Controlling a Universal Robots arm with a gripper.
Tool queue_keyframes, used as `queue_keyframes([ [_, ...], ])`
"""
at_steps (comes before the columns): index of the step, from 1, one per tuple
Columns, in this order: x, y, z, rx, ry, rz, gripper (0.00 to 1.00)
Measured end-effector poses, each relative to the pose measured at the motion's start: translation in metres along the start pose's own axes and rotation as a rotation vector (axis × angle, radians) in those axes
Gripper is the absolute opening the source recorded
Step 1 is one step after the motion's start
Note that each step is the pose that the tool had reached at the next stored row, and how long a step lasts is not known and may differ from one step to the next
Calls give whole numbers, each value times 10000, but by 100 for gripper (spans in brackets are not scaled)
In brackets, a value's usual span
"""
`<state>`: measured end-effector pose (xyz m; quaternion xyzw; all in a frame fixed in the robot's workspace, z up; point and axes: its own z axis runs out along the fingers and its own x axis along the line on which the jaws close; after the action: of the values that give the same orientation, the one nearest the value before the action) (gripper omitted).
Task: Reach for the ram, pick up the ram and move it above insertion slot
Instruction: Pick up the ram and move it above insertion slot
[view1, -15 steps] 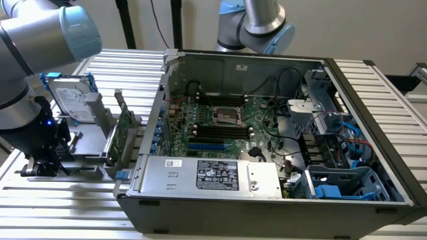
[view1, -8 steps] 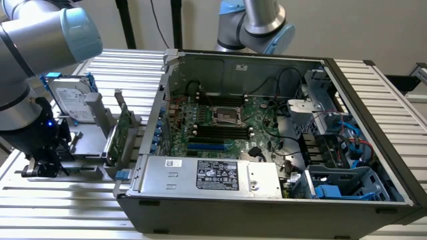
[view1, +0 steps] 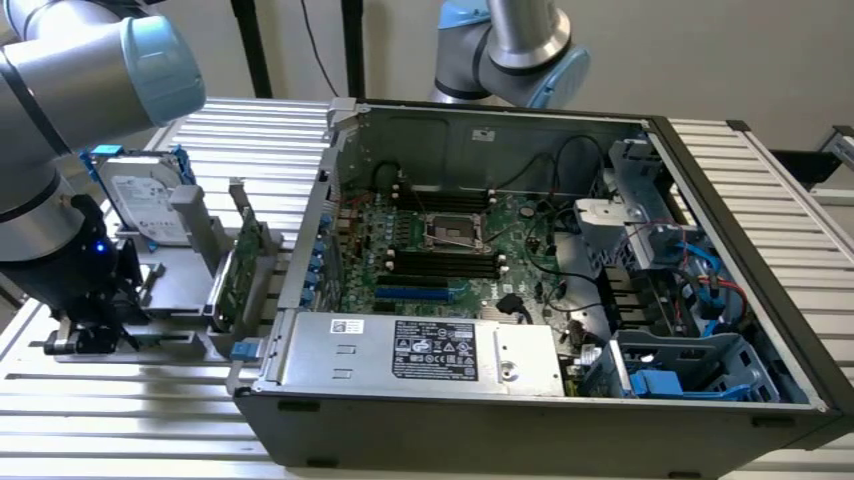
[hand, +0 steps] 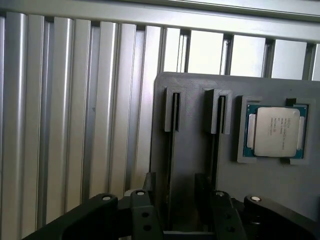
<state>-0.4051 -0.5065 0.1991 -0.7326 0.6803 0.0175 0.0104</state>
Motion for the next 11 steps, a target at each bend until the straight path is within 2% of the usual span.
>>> queue_keyframes([
  [1, 0, 0, 0, -2, 0, 0, 42],
  [5, 0, 0, 0, -4, 1, 0, 18],
  [7, 0, 0, 1, -4, -1, 0, 18],
  [8, 0, 0, 1, -6, -1, 0, 13],
  [11, 0, -1, 2, -12, -2, 8, 13],
])
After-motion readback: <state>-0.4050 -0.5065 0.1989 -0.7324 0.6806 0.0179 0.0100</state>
